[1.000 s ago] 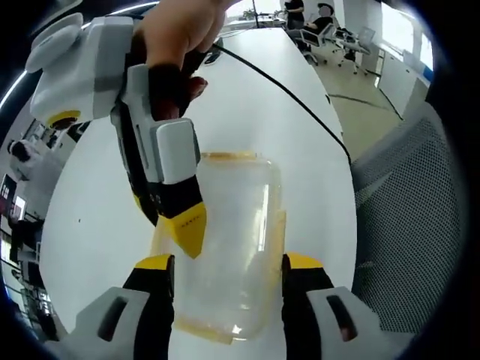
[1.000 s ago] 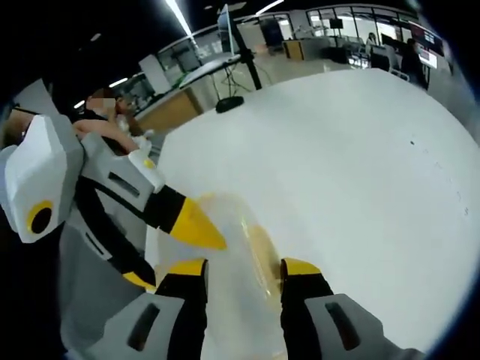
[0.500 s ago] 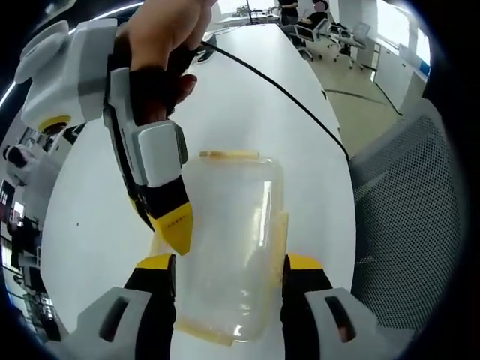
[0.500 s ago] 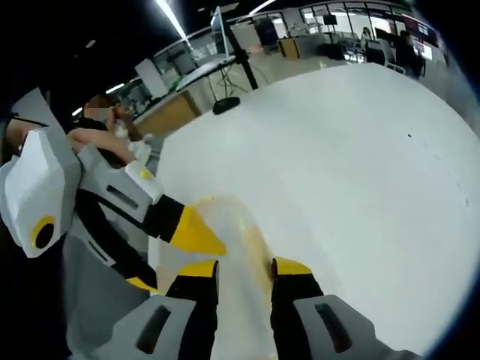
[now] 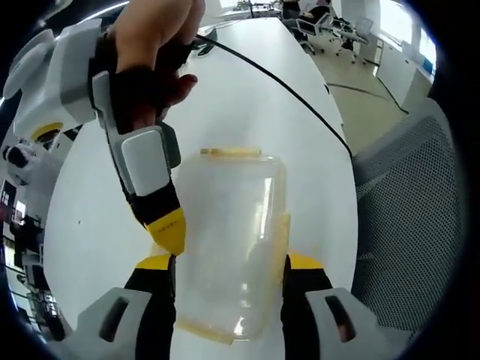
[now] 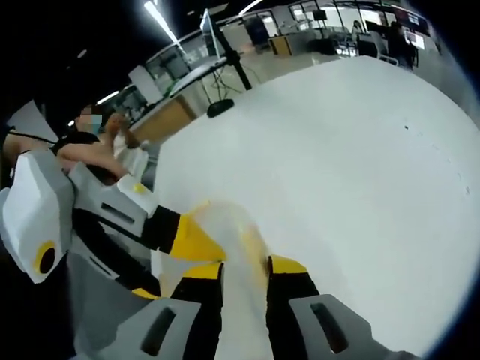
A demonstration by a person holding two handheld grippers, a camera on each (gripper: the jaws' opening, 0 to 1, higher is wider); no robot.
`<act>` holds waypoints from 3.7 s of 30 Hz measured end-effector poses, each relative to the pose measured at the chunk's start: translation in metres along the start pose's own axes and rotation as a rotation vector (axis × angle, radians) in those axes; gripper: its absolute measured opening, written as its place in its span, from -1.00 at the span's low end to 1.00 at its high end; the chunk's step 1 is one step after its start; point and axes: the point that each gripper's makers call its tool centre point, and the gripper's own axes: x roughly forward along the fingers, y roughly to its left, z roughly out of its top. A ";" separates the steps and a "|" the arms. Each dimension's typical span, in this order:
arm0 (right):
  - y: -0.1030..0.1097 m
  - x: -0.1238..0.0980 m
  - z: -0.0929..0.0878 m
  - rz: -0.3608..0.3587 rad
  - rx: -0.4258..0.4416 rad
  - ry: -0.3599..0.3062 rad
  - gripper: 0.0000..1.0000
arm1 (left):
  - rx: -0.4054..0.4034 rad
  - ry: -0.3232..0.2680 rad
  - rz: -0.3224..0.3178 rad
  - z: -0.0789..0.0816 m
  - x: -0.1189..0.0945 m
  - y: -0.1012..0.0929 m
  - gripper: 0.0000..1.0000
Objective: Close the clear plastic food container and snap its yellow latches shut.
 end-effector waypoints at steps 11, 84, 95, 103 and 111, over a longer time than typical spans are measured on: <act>0.000 0.001 0.000 -0.001 0.029 0.011 -0.64 | -0.016 0.037 0.012 0.000 0.002 0.000 0.07; 0.012 -0.008 0.001 -0.030 -0.274 0.140 -0.21 | 0.028 -0.002 0.033 0.004 -0.007 -0.005 0.07; 0.016 -0.021 0.009 -0.070 -0.280 0.083 -0.15 | -0.101 -0.099 -0.004 0.011 -0.026 0.005 0.36; 0.022 -0.022 0.004 -0.089 -0.290 0.089 -0.15 | -0.149 -0.131 -0.085 0.016 -0.028 -0.006 0.49; 0.030 -0.031 0.002 -0.102 -0.332 0.078 -0.10 | -0.176 -0.096 -0.126 0.005 -0.030 -0.003 0.59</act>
